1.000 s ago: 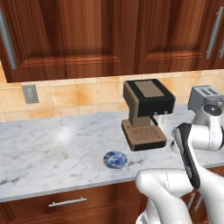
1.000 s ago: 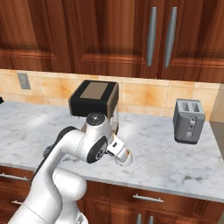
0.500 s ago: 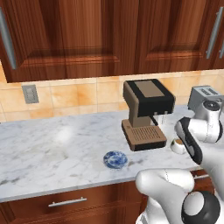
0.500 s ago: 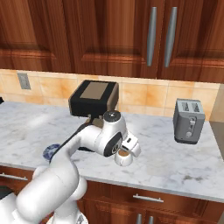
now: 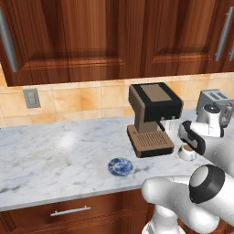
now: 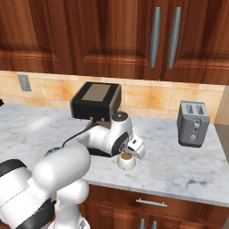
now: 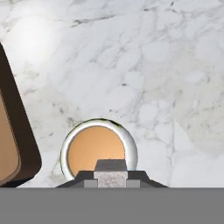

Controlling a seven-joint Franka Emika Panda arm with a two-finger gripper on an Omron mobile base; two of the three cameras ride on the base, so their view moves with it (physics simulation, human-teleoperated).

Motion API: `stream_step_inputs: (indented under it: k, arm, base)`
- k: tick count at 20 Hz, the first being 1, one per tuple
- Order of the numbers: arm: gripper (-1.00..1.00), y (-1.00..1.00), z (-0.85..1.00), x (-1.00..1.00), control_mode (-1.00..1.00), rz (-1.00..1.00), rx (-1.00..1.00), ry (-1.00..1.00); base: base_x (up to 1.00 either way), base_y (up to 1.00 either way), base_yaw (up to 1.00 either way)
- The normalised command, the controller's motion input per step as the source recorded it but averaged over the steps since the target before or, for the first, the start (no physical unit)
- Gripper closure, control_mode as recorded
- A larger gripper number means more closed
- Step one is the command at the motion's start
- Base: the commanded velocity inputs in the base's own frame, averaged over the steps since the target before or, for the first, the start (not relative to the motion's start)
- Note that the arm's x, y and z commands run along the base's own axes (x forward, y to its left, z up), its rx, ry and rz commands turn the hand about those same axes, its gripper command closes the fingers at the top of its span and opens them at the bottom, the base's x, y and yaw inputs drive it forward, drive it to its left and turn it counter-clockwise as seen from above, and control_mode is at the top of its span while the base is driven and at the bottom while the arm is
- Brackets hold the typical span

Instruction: Take a sugar cube from the saucer and place it inside the coffee. Then, grab milk from the fridge and place it next to the coffee on the counter to sweeten the coffee.

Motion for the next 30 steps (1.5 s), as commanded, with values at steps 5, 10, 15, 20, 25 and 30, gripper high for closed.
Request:
stream_step_inputs:
  k: [5, 10, 15, 20, 25, 30]
  arm:
    - [-1.00, 0.04, -0.28, 0.05, -1.00, 0.00, 0.00, 0.00]
    - [-1.00, 0.00, 0.00, 0.18, -1.00, -0.01, 0.00, 0.00]
    - [-1.00, 0.01, 0.17, -0.08, -1.00, 0.00, 0.00, -0.01]
    - [-1.00, 0.53, 0.46, -0.62, -1.00, 0.05, -0.03, -0.08]
    - [-1.00, 0.96, 0.74, -0.54, -1.00, 0.07, -0.05, -0.08]
    - [-1.00, 1.00, 0.85, -0.34, -1.00, 0.13, -0.10, -0.20]
  base:
    - [0.00, 0.00, 0.00]
    - [0.00, 0.00, 0.00]
    - [0.00, 0.00, 0.00]
    - [0.00, 0.00, 0.00]
    - [0.00, 0.00, 0.00]
    - [0.00, 0.00, 0.00]
